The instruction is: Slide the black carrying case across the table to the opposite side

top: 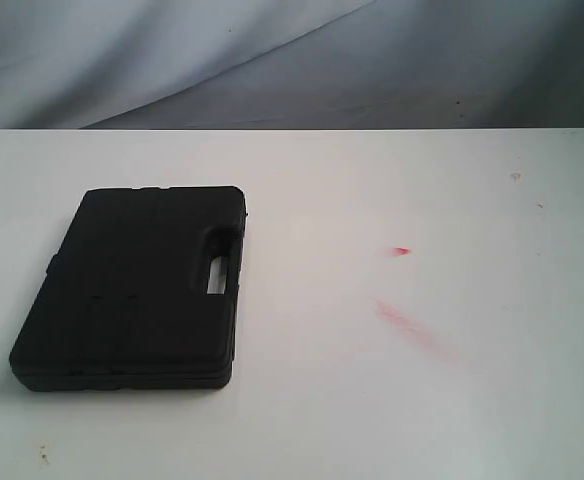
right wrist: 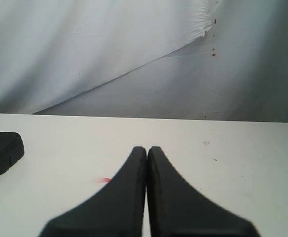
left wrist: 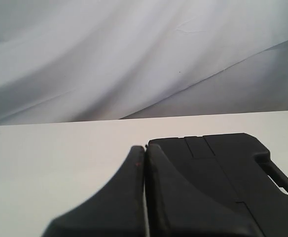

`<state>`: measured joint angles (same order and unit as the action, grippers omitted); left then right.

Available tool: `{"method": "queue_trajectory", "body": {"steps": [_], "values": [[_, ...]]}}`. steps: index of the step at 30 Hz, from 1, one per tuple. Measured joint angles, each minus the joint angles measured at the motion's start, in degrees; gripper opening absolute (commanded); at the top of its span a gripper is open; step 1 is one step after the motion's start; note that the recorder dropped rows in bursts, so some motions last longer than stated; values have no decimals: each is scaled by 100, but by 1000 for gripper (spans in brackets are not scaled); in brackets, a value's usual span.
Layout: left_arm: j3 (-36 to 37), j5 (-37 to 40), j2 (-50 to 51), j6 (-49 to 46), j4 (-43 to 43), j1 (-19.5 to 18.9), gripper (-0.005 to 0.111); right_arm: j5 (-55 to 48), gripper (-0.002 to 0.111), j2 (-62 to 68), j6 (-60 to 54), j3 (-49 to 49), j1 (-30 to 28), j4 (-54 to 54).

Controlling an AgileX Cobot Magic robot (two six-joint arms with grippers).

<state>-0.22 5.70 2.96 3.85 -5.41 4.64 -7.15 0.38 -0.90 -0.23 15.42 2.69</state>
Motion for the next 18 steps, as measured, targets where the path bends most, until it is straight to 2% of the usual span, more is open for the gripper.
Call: {"method": "queue_trajectory", "body": {"steps": [3, 6, 9, 18], "values": [[0, -12, 0, 0, 91, 0, 0, 0, 0, 0, 0, 0, 0, 0], [0, -270, 0, 0, 632, 0, 0, 0, 0, 0, 0, 0, 0, 0], [-104, -165, 0, 19, 727, 0, 0, 0, 0, 0, 0, 0, 0, 0], [-924, -55, 438, 19, 874, 0, 0, 0, 0, 0, 0, 0, 0, 0]]}}
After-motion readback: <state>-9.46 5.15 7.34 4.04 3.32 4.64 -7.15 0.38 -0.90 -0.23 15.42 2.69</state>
